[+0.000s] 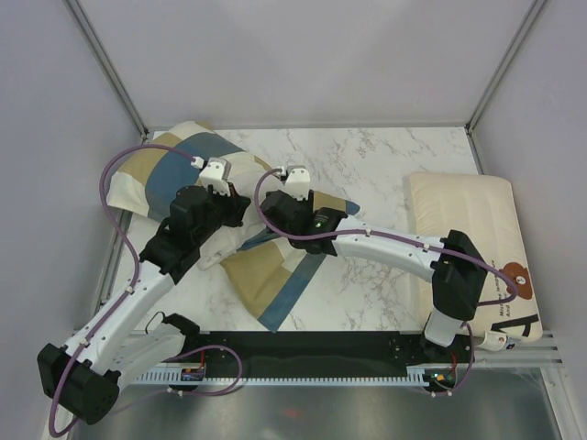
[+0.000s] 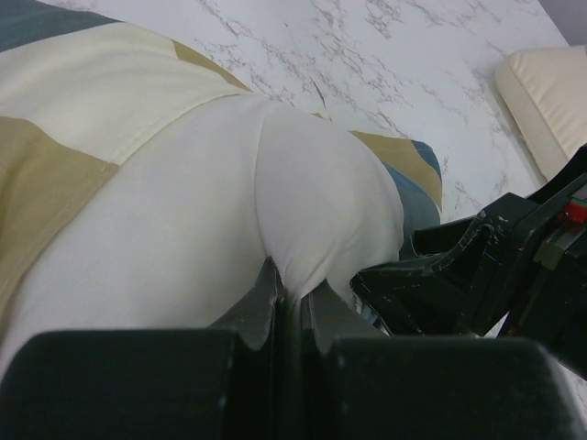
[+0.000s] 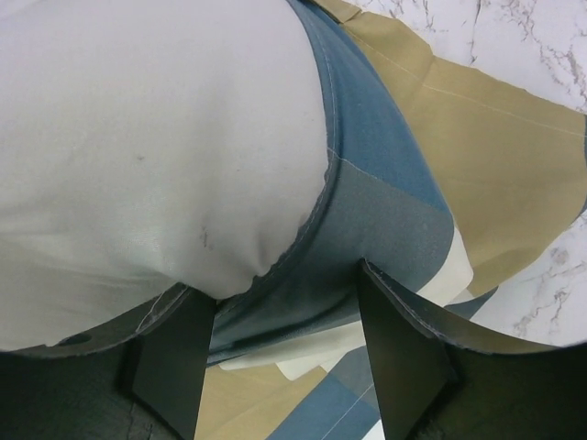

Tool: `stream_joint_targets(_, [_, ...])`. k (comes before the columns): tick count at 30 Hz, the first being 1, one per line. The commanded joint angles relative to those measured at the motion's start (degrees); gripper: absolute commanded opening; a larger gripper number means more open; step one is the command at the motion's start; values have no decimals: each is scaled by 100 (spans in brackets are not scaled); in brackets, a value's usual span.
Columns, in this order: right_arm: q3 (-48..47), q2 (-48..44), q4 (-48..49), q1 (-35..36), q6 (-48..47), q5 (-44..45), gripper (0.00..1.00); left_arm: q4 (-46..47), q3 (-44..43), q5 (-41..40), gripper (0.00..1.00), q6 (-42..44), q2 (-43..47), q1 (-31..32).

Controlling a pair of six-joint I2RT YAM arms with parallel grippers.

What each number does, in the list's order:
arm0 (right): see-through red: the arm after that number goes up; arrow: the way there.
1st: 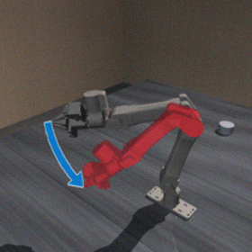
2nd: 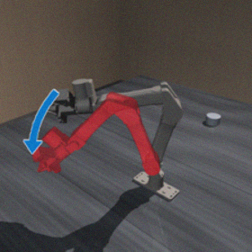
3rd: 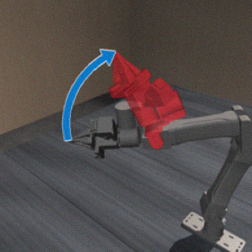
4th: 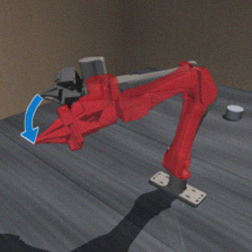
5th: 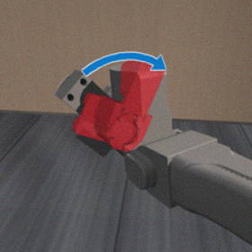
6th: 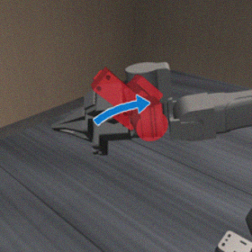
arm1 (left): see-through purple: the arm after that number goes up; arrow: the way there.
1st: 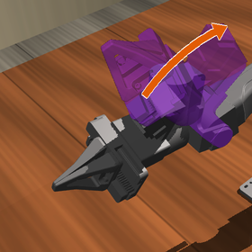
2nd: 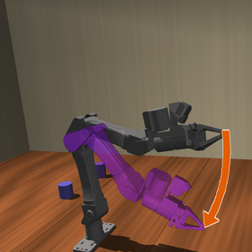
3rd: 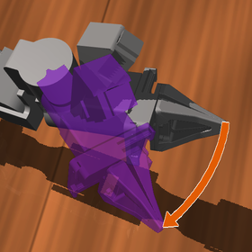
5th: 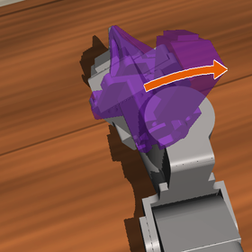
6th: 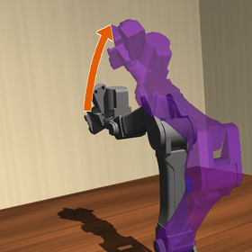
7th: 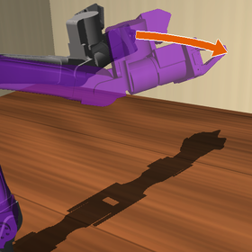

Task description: Remove the pillowcase from the pillow

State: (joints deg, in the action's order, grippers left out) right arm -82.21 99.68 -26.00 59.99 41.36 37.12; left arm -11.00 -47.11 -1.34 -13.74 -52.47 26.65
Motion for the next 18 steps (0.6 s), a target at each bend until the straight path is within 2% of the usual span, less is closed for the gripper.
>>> stream_joint_targets(1, [399, 104, -485, -312, 126, 296, 68, 705, -193, -111, 2, -190, 263, -2])
stream_joint_targets(11, [1242, -141, -485, -909, 223, 23, 70, 810, -70, 3, 2, -454, 316, 59])
stream_joint_targets(13, [1348, -150, -285, -1006, 170, -170, 63, 802, -87, -41, 2, -437, 237, 120])
stream_joint_targets(14, [1479, -142, -187, -1033, 162, -292, 54, 802, -88, -15, 2, -428, 193, 138])
stream_joint_targets(16, [1620, -150, 215, -1077, 161, -635, 42, 793, -88, 46, 2, -437, 132, 191])
stream_joint_targets(18, [1735, -81, 454, -1120, 170, -794, 34, 802, -96, 47, 2, -402, 132, 217])
